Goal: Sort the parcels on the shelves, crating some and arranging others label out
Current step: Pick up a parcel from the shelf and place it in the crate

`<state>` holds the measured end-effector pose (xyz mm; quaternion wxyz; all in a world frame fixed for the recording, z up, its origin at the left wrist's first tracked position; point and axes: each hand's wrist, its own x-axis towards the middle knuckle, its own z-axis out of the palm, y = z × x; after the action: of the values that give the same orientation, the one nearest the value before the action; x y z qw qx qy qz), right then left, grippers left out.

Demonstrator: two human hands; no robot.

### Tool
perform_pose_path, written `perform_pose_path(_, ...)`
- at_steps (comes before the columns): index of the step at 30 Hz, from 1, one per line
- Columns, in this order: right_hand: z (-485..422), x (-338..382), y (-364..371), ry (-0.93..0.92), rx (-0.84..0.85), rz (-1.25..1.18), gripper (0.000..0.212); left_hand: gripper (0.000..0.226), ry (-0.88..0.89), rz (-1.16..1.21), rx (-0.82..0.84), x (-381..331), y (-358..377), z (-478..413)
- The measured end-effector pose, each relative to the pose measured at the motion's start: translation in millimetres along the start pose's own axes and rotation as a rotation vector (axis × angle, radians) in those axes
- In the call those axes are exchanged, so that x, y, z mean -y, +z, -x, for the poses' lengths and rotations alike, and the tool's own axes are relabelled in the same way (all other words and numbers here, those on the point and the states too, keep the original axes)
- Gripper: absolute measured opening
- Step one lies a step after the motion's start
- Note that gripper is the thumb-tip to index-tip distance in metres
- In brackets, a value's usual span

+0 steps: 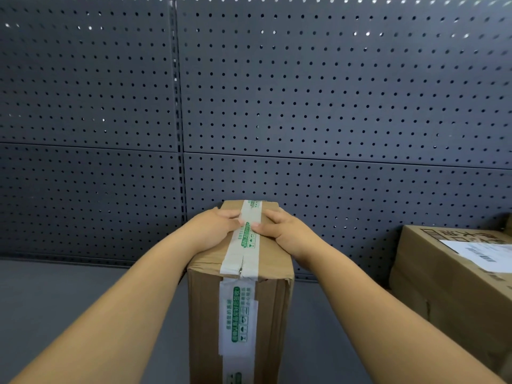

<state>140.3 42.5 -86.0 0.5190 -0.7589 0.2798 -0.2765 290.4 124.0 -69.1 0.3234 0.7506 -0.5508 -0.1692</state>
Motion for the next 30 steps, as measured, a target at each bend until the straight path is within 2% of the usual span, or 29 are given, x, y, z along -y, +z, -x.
perform_pose_path(1,2,-2,0,0.008,-0.022,-0.042,0.044,0.043,-0.014,0.039,-0.017,1,-1,1)
perform_pose_path(4,5,-12,-2,0.102,-0.006,-0.198,0.082,0.047,-0.051,0.079,-0.037,3,-3,6)
perform_pose_path(6,12,-13,-4,0.104,0.021,-0.197,0.088,0.048,-0.046,0.09,-0.042,1,-2,8)
perform_pose_path(8,13,-13,-8,0.079,0.044,-0.202,0.075,0.047,-0.057,0.15,-0.068,1,2,10)
perform_pose_path(11,20,-9,-18,-0.006,0.053,-0.219,0.017,0.045,-0.103,0.323,-0.086,6,10,16)
perform_pose_path(12,23,-6,-21,-0.027,0.054,-0.23,0.013,0.044,-0.111,0.38,-0.074,10,16,16)
perform_pose_path(13,27,-1,-23,-0.033,0.047,-0.234,0.017,0.043,-0.125,0.452,-0.067,13,21,16)
perform_pose_path(15,33,2,-26,-0.035,0.072,-0.149,0.011,0.039,-0.16,0.634,-0.067,16,32,16)
perform_pose_path(17,32,2,-28,-0.039,0.1,-0.02,0.062,0.036,-0.18,0.751,-0.076,21,41,18)
perform_pose_path(18,31,1,-29,-0.04,0.113,0.012,0.072,0.034,-0.185,0.765,-0.078,25,44,20)
perform_pose_path(22,36,-2,-26,-0.076,0.143,0.117,0.066,0.02,-0.248,0.791,-0.13,36,44,25)
perform_pose_path(25,39,-4,-19,-0.054,0.191,0.173,0.059,0.034,-0.271,0.898,-0.159,51,35,38)
perform_pose_path(28,36,-16,-11,-0.045,0.248,0.287,0.062,0.048,-0.35,0.874,-0.042,55,35,41)
perform_pose_path(30,34,-26,-8,-0.034,0.287,0.34,0.061,0.049,-0.327,0.881,-0.021,62,40,42)
